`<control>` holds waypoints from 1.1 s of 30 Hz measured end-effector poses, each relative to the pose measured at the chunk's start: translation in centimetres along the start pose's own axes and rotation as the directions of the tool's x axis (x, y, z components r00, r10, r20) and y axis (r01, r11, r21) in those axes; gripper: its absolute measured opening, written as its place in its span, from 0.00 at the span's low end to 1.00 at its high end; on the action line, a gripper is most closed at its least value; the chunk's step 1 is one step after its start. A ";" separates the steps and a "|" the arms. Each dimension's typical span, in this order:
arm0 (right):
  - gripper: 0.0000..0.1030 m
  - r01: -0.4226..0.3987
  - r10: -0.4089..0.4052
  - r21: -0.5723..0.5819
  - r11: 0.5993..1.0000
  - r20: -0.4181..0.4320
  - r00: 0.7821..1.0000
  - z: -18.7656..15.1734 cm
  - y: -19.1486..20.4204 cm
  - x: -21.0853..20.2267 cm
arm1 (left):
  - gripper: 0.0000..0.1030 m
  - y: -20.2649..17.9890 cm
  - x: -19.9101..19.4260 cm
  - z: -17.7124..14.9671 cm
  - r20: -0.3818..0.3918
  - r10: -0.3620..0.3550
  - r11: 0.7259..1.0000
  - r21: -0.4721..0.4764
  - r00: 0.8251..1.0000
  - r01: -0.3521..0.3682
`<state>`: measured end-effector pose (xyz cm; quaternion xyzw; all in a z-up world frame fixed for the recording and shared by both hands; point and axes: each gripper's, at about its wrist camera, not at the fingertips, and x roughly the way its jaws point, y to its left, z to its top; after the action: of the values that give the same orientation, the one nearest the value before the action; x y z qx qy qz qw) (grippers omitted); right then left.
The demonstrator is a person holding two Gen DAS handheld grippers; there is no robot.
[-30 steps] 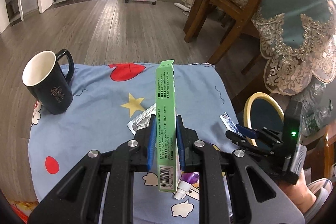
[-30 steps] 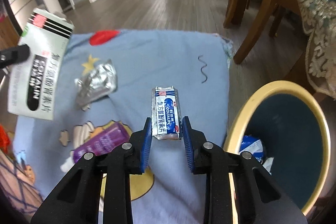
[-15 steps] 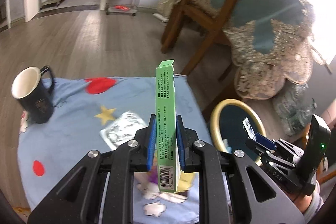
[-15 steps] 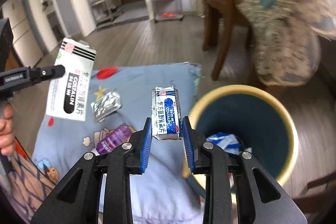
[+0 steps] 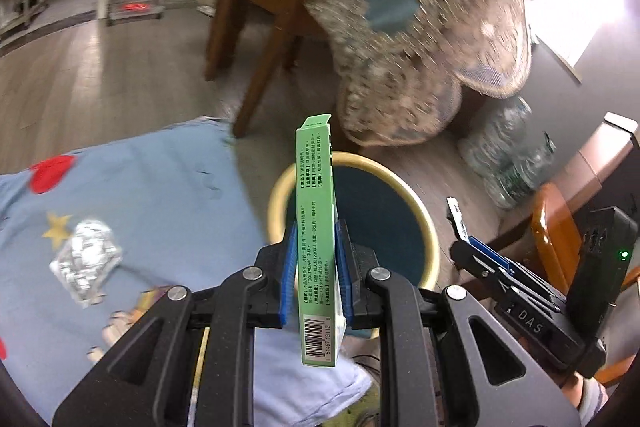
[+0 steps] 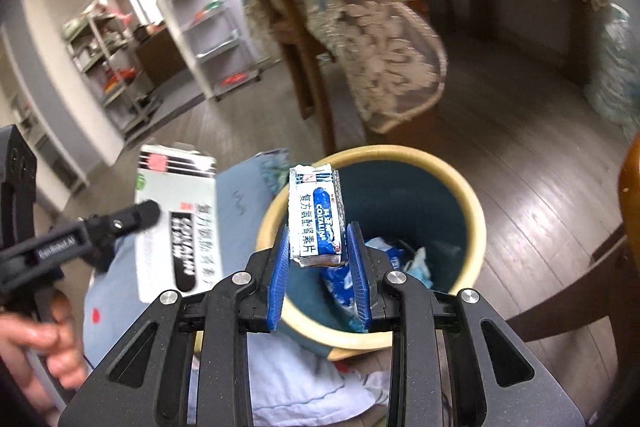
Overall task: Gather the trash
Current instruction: 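Carry box and wrapper over the bin and open both tools to drop them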
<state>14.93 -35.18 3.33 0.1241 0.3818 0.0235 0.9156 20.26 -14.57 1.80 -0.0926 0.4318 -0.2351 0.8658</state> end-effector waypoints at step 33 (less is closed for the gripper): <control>0.29 0.073 -0.065 0.099 0.992 -0.088 0.994 -0.8 -2.9 4.0 | 0.67 1.6 4.0 0.7 -0.047 0.030 0.998 -0.048 0.998 -0.032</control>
<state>17.04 -37.23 -0.68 0.1564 0.4251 -0.0224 0.8913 23.39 -15.16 -1.11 -0.1018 0.4586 -0.2132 0.8567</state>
